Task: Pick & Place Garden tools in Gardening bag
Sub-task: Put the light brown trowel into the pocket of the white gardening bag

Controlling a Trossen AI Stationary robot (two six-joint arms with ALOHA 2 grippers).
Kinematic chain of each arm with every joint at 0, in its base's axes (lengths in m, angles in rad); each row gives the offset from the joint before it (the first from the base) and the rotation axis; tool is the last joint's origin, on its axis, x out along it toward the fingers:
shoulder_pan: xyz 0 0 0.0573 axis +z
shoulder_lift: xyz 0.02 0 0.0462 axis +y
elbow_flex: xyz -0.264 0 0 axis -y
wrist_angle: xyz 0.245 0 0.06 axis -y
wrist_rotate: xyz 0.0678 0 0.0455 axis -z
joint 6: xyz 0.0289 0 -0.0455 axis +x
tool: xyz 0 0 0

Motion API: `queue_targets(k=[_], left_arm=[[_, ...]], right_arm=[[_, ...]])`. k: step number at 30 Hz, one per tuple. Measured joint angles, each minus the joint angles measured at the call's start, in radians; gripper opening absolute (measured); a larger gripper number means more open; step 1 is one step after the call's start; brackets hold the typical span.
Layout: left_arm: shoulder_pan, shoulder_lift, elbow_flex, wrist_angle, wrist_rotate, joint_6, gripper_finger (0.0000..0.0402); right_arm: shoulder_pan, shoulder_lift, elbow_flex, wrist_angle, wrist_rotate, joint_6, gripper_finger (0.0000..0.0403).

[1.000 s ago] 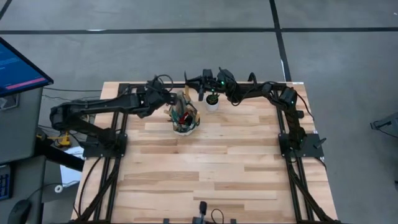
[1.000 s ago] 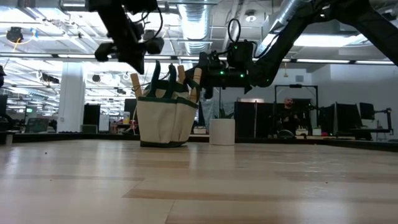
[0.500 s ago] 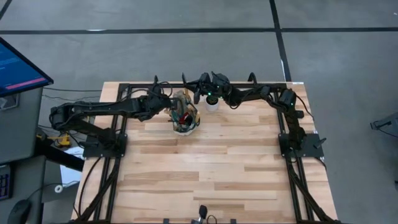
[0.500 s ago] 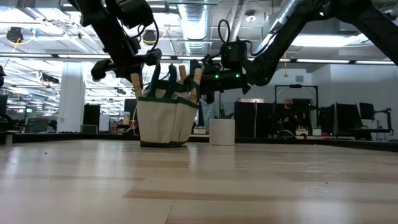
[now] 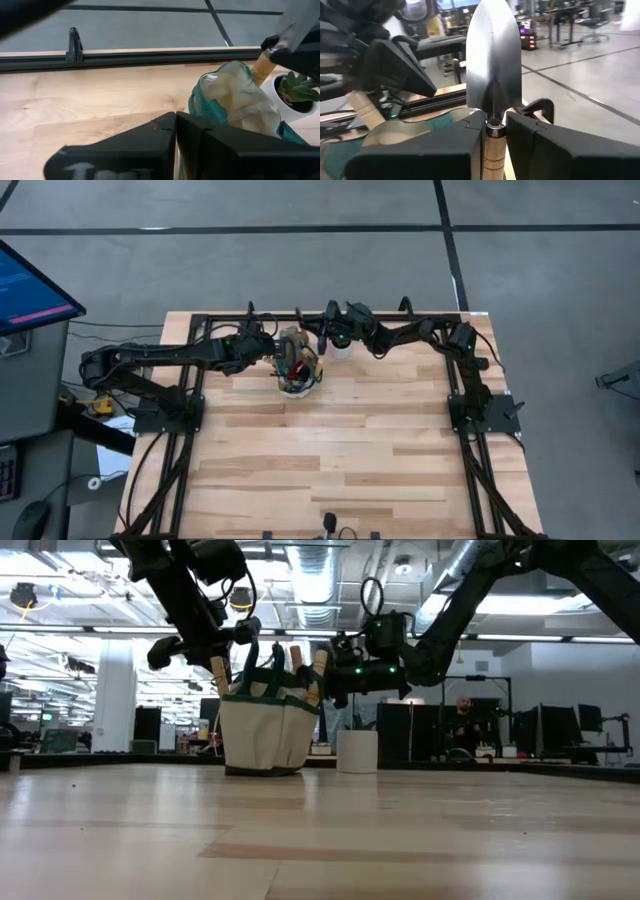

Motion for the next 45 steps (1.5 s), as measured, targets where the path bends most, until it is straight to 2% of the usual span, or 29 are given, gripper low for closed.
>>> queue_targets(k=[6, 15, 24, 33, 45], left_arm=[[0.0, 0.0, 0.0, 0.008, 0.006, 0.005, 0.0001], [0.0, 0.0, 0.0, 0.019, 0.018, 0.007, 0.0001], [0.0, 0.0, 0.0, 0.032, 0.14, 0.06, 0.0001], [0.0, 0.0, 0.0, 0.038, 0.146, 0.099, 0.0001], [0.0, 0.0, 0.0, 0.039, 0.146, 0.138, 0.0001]], right_arm=[[-0.012, 0.0, 0.0, -0.007, -0.129, -0.005, 0.0039], [0.009, 0.0, 0.0, -0.023, -0.137, -0.091, 0.0039], [0.044, -0.01, 0.001, -0.074, -0.08, -0.081, 0.0039], [0.089, -0.01, 0.001, -0.15, 0.045, -0.101, 0.0039], [0.09, -0.012, -0.067, -0.104, 0.071, -0.107, 0.0039]])
